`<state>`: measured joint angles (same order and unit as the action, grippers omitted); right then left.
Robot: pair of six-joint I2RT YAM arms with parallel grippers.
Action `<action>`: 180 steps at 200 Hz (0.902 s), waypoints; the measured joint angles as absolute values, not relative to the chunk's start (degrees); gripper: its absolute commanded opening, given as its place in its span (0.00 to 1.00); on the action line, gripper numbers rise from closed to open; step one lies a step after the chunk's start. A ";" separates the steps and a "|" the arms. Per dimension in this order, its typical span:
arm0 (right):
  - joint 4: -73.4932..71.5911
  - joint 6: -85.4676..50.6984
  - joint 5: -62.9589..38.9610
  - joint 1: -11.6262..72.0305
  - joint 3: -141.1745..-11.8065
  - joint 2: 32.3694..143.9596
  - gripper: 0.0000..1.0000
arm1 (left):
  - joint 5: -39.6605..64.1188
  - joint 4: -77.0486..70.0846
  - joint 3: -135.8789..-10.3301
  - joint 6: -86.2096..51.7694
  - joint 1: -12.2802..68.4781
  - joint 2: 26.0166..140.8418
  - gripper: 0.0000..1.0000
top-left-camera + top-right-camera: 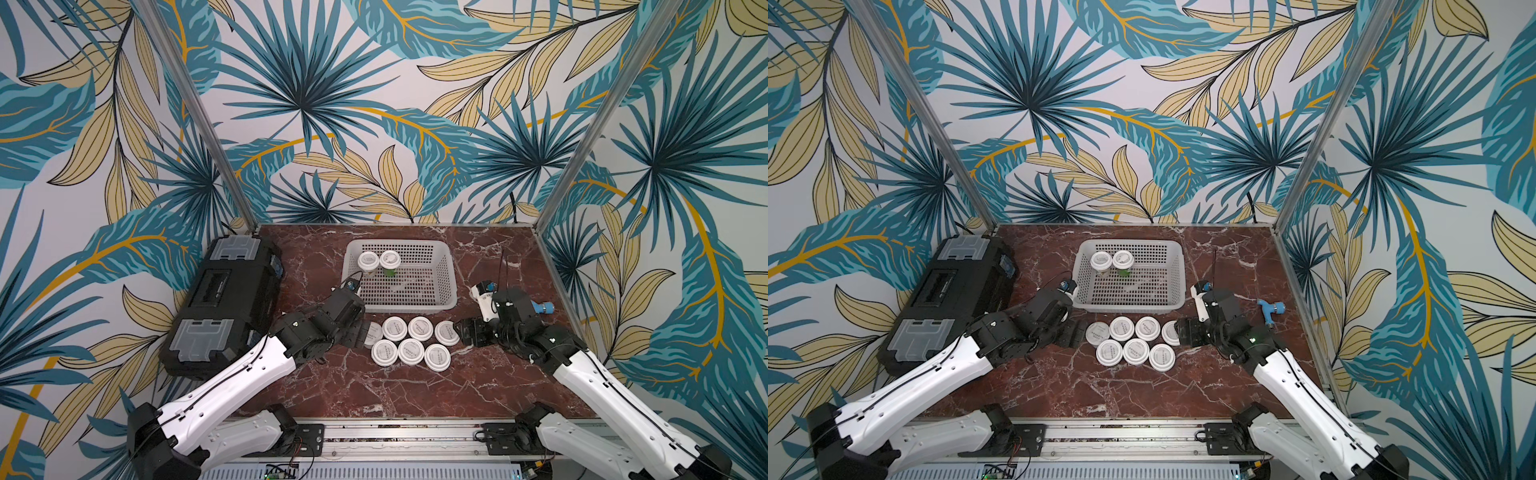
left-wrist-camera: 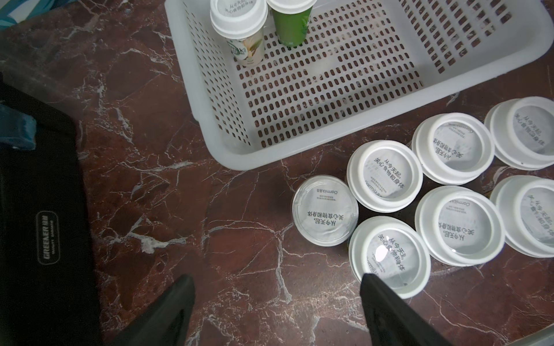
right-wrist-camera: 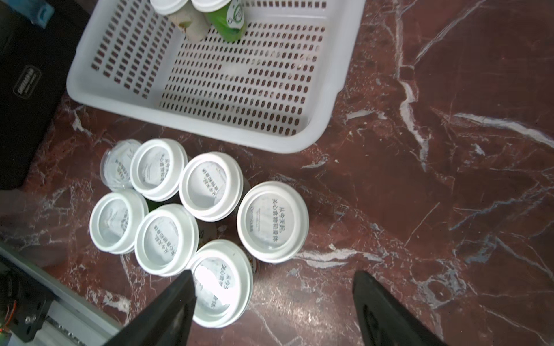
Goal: Put the yogurt in the basket
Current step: Pick up the yogurt from the center of the board.
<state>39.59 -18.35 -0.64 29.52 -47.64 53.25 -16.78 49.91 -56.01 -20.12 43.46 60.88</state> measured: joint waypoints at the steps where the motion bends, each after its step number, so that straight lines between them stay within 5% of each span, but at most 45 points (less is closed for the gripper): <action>1: 39.72 -18.39 -0.58 29.74 -47.70 53.30 0.86 | -16.78 49.91 -55.99 -20.14 43.46 60.84 0.90; 121: 53.06 -21.93 6.74 47.35 -55.05 66.43 0.87 | -16.47 49.87 -52.10 -21.50 43.46 57.56 0.90; 180: 52.36 -22.15 7.31 49.21 -55.18 71.22 0.87 | -16.27 49.87 -50.98 -21.54 43.46 56.64 0.90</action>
